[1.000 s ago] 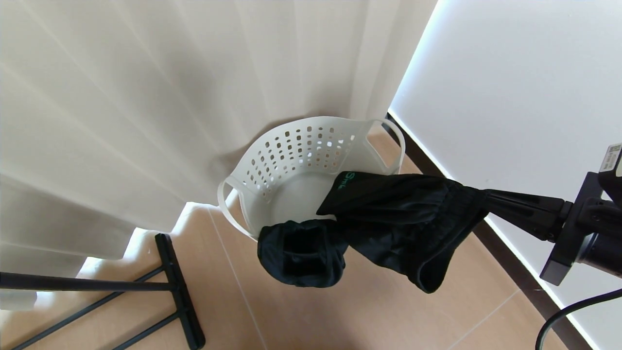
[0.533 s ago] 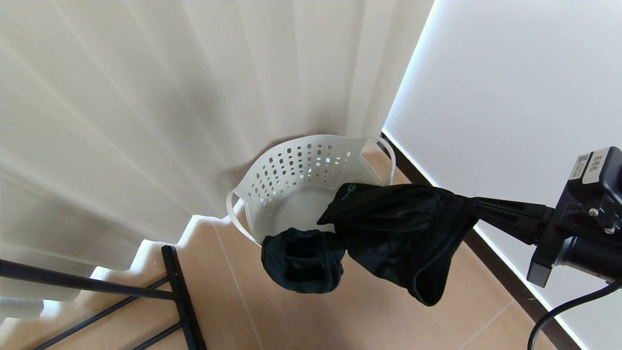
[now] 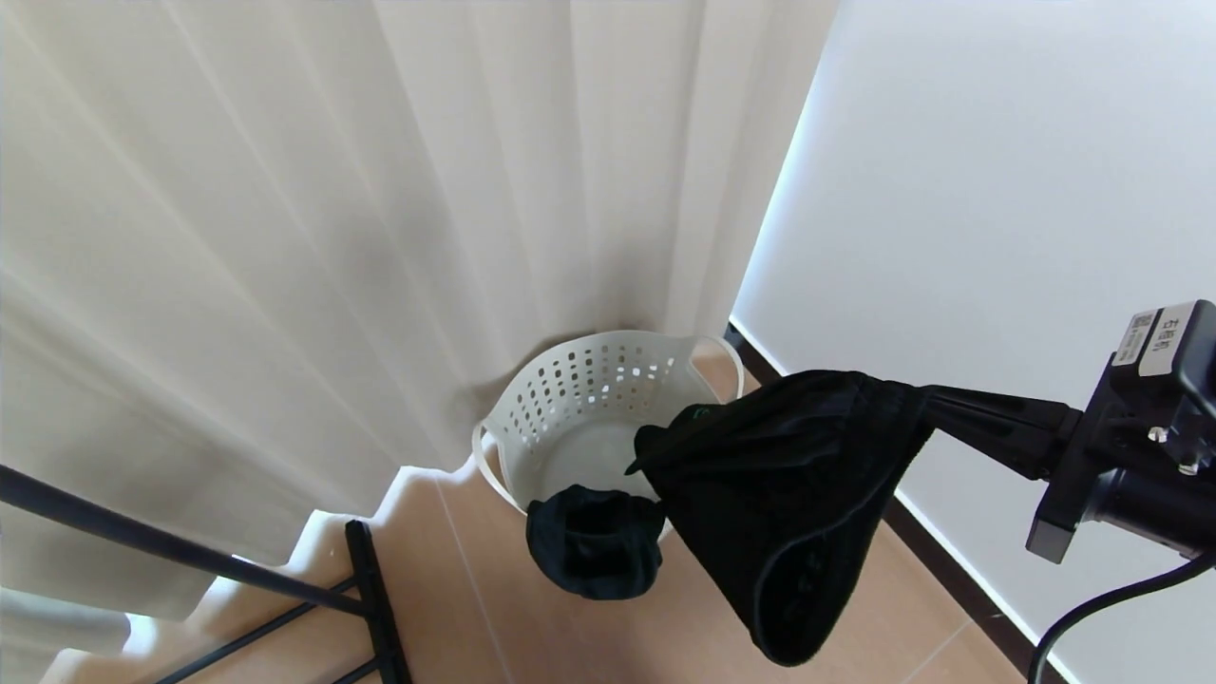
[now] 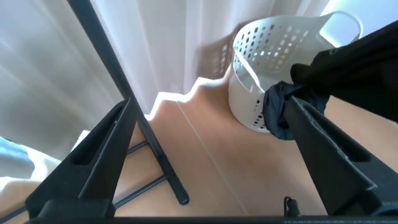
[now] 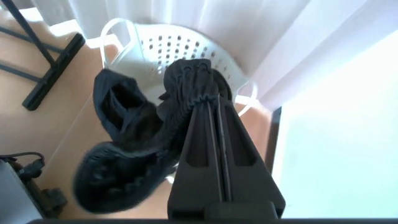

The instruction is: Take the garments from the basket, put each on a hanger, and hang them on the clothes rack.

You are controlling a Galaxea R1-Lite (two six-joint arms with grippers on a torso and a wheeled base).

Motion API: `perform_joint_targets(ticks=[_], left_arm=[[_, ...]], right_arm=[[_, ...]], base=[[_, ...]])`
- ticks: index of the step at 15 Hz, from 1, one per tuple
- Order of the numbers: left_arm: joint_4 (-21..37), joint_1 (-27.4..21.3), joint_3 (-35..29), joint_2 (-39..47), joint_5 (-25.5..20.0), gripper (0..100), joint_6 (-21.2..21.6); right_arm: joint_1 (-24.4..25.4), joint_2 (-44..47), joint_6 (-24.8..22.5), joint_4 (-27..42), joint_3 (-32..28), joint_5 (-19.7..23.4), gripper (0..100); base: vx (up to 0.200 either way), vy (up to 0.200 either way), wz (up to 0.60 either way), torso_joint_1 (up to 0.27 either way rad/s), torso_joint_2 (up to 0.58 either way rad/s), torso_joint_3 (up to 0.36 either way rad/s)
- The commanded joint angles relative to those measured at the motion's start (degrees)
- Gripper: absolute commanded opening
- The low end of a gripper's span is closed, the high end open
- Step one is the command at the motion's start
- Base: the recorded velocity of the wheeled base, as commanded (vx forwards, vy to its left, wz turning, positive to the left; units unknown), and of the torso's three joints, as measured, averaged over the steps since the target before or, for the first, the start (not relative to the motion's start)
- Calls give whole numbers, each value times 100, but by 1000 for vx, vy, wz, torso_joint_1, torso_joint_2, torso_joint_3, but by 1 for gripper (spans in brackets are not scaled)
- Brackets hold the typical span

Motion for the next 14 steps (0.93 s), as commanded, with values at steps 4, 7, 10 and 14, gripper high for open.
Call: perform_joint_targets(ticks=[4, 7, 10, 14], left_arm=[[0, 1, 0, 6, 0, 100, 8], [0, 1, 0, -2, 0, 100, -1], [0, 1, 0, -2, -8, 100, -1], [0, 1, 0, -2, -8, 100, 8]], right_arm=[[3, 70, -30, -62, 70, -1, 0], [3, 61, -30, -62, 97, -1, 0], [3, 43, -30, -62, 106, -1, 0], [3, 35, -39, -62, 123, -1, 0]], base=[[0, 0, 0, 112, -460, -152], [0, 0, 0, 136, -476, -134], [0, 0, 0, 168, -489, -128], [0, 0, 0, 198, -511, -123]])
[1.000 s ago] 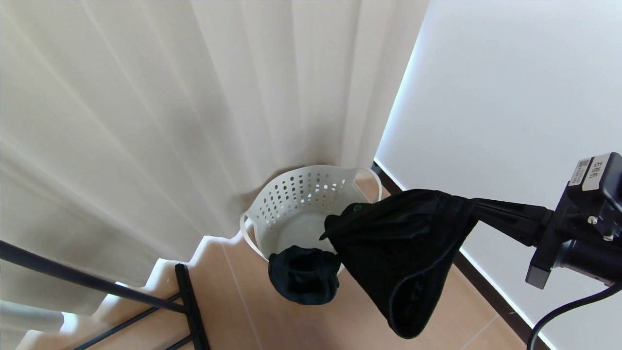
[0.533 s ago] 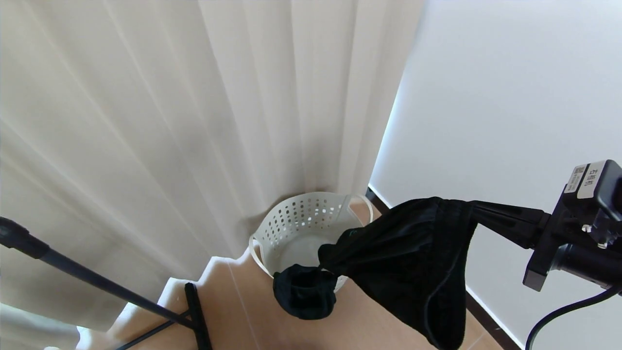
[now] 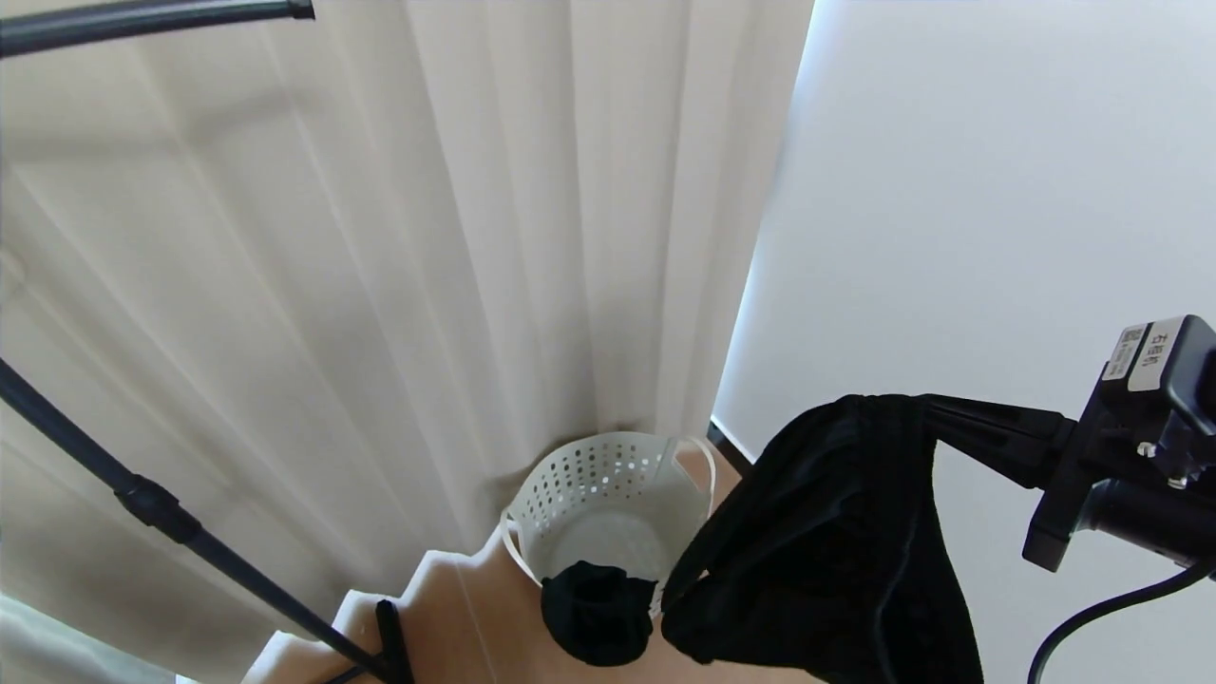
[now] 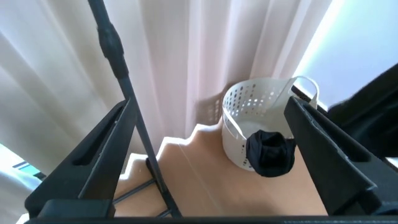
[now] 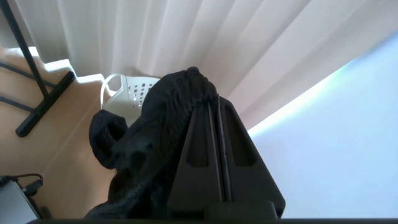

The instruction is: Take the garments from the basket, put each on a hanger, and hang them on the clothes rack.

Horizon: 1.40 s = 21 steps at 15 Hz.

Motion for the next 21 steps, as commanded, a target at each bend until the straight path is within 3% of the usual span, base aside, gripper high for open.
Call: perform_joint_targets(ticks=[1, 11, 21], left_arm=[[-2, 1, 0, 6, 5, 100, 4], [-2, 1, 0, 6, 14, 100, -4], [-2, 1, 0, -2, 14, 100, -4]], right_arm=[[3, 11, -6, -1, -11, 2, 0], [12, -51, -23, -10, 121, -7, 0], [21, -60, -120, -72, 86, -7, 0]], base=[[0, 0, 0, 212, -535, -105], [0, 0, 0, 234, -563, -136], [0, 0, 0, 148, -321, -161]])
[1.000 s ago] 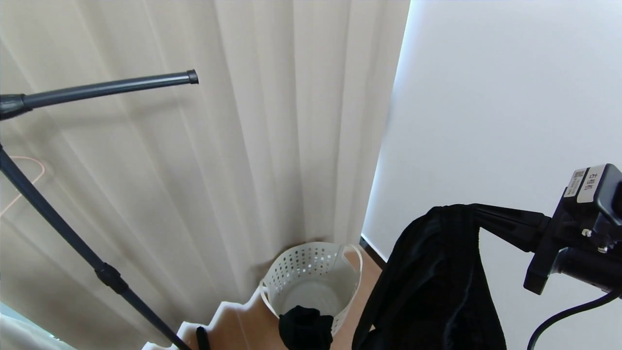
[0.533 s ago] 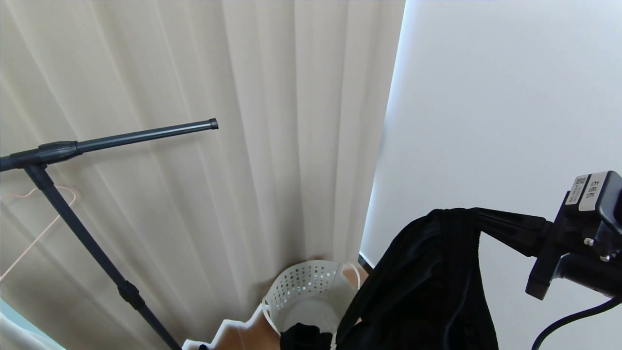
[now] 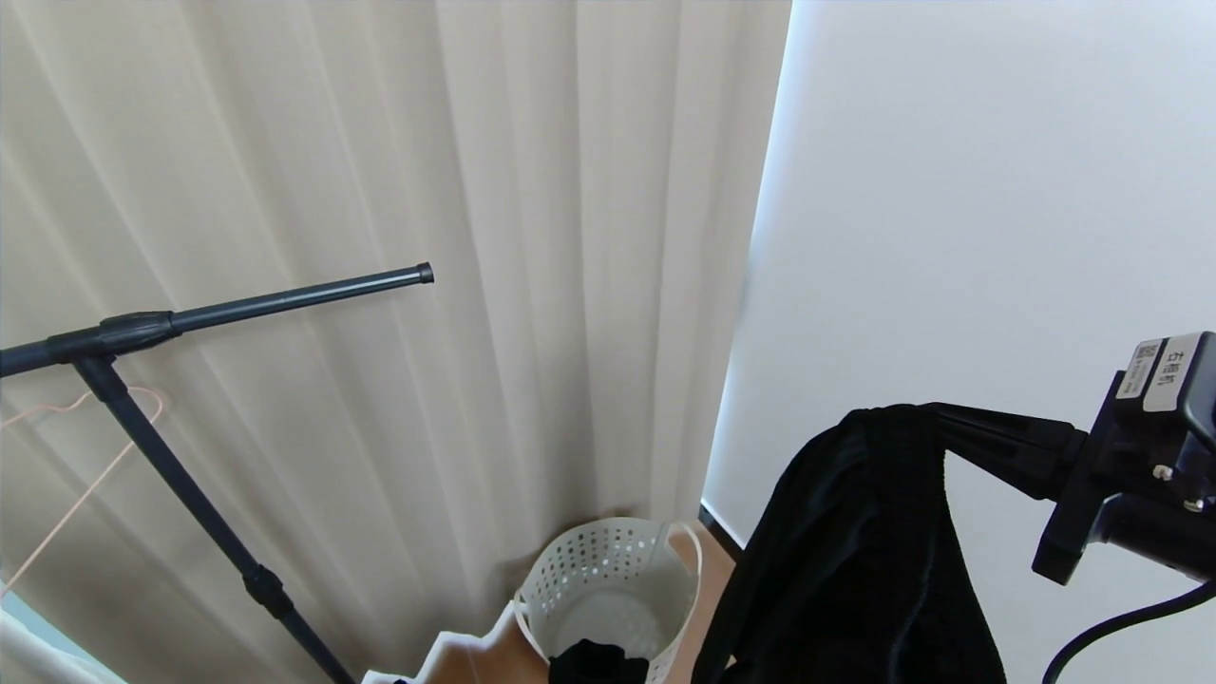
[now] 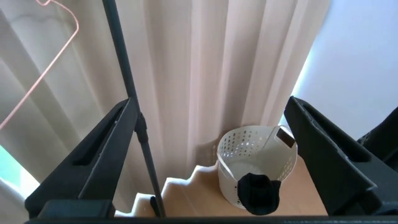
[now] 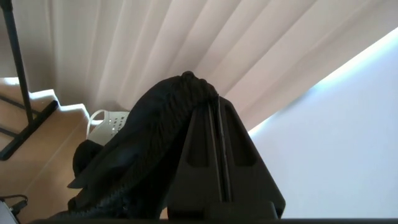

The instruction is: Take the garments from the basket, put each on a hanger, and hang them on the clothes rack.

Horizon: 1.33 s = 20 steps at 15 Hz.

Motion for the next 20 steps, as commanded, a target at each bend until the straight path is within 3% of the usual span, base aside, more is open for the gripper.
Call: perform_joint_targets(ticks=[1, 8, 13, 20], left_arm=[[0, 1, 0, -2, 1, 100, 4], [0, 1, 0, -2, 1, 100, 4], [0, 1, 0, -2, 18, 100, 13], [0, 1, 0, -2, 27, 100, 13]], right_arm=[[0, 63, -3, -170, 6, -12, 0], [-9, 72, -3, -468, 111, -12, 0], [-9, 28, -3, -468, 129, -4, 0], [-9, 19, -3, -468, 120, -4, 0]], base=[[0, 0, 0, 0, 0, 0], [0, 0, 600, 6, -6, -1], [-120, 0, 0, 5, 2, 1], [-29, 200, 0, -7, -2, 2]])
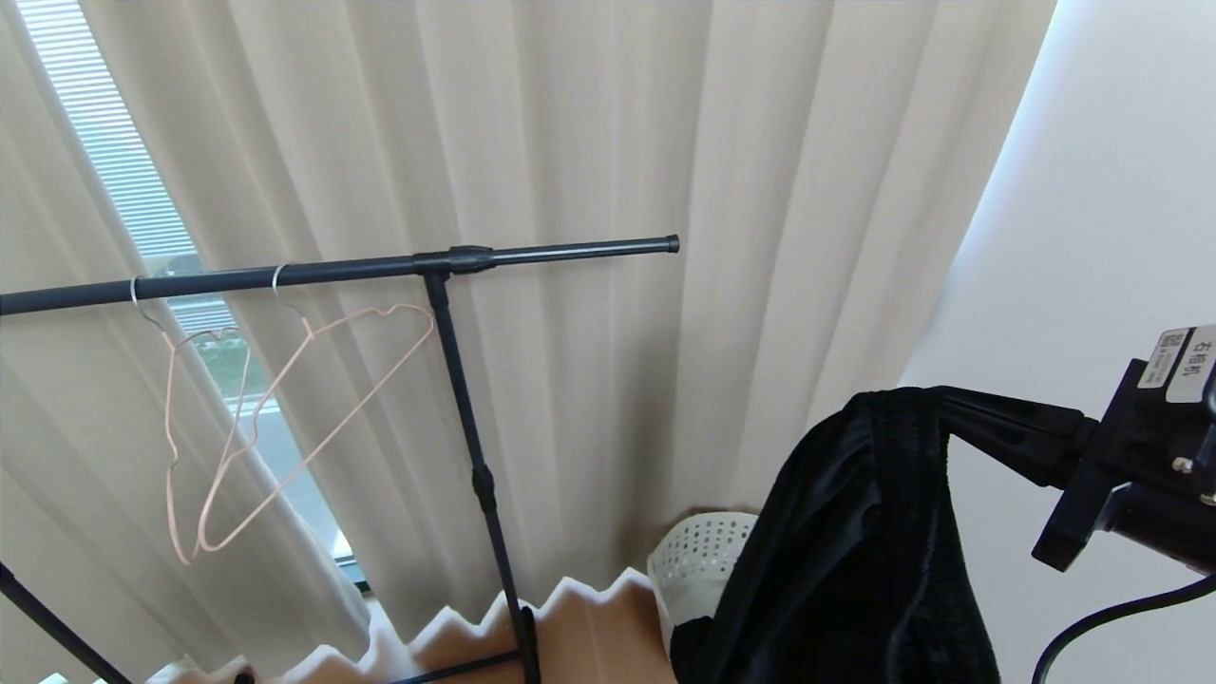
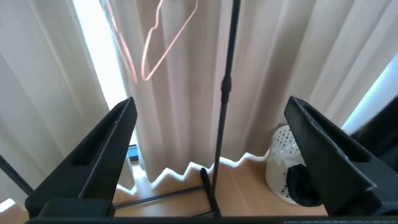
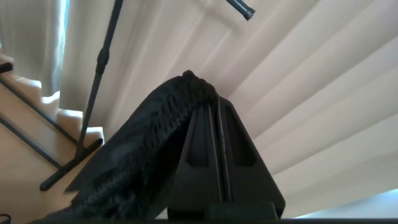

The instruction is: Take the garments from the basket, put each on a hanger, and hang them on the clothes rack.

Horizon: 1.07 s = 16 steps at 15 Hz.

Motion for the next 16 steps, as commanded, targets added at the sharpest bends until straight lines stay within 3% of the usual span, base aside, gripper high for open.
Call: perform_joint_targets(ticks=[1, 3, 9, 16], left_arm=[[0, 2, 0, -2, 5, 100, 0], [0, 2, 0, -2, 5, 100, 0], [0, 2, 0, -2, 5, 100, -18], [0, 2, 0, -2, -13, 100, -27]], right_arm=[[10, 13, -3, -12, -1, 4, 0], [10, 13, -3, -12, -1, 4, 0], [10, 13, -3, -3, 8, 12, 0], [10, 22, -3, -3, -1, 4, 0]], base=[[0, 200, 0, 27, 12, 2], [-100, 200, 0, 12, -2, 2], [-200, 33, 0, 6, 2, 0], [0, 200, 0, -3, 7, 5]])
